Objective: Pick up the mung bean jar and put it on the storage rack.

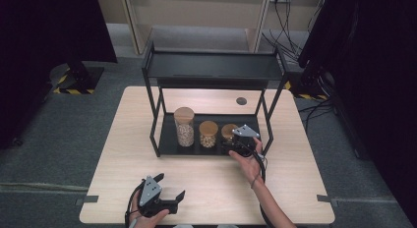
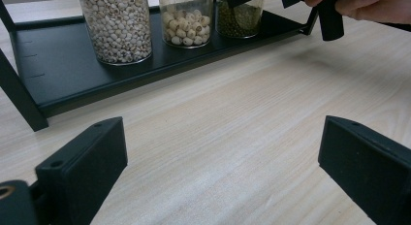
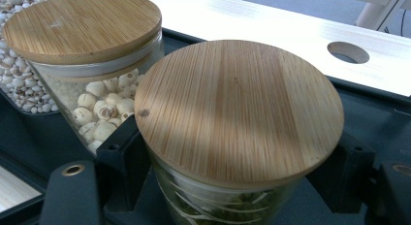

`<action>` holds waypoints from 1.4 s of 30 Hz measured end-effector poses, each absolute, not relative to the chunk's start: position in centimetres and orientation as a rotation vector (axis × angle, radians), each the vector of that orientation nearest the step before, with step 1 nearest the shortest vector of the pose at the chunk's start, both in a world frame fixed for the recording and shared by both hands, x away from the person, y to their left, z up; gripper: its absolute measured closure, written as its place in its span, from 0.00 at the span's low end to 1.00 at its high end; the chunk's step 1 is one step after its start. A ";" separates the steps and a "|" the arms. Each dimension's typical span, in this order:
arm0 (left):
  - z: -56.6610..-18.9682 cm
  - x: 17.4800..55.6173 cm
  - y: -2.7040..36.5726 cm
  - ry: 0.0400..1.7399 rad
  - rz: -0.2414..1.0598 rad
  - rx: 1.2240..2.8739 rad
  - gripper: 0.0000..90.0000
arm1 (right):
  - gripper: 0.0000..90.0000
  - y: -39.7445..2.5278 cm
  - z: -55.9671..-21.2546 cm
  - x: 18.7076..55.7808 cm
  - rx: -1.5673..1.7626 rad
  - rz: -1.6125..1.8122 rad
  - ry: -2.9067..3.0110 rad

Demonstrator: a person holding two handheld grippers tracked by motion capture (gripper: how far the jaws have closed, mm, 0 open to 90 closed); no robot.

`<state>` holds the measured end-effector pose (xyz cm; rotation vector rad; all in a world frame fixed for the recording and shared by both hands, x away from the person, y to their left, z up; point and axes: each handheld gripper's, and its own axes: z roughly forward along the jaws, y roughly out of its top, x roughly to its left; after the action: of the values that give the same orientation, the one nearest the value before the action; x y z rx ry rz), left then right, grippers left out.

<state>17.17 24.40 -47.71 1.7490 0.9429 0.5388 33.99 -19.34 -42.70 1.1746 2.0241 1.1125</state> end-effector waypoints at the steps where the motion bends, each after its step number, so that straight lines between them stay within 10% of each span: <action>1: -47.7 17.2 24.4 0.943 0.539 1.749 0.03 | 0.28 -19.3 -42.7 34.0 1.173 1.113 2.024; 42: -47.7 17.1 24.3 0.944 0.541 1.750 0.03 | 0.07 -22.0 -40.9 29.4 1.181 1.310 1.996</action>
<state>17.11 24.32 -47.70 1.7497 0.9437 0.5411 29.37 -22.03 -40.91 1.1814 1.9964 1.3097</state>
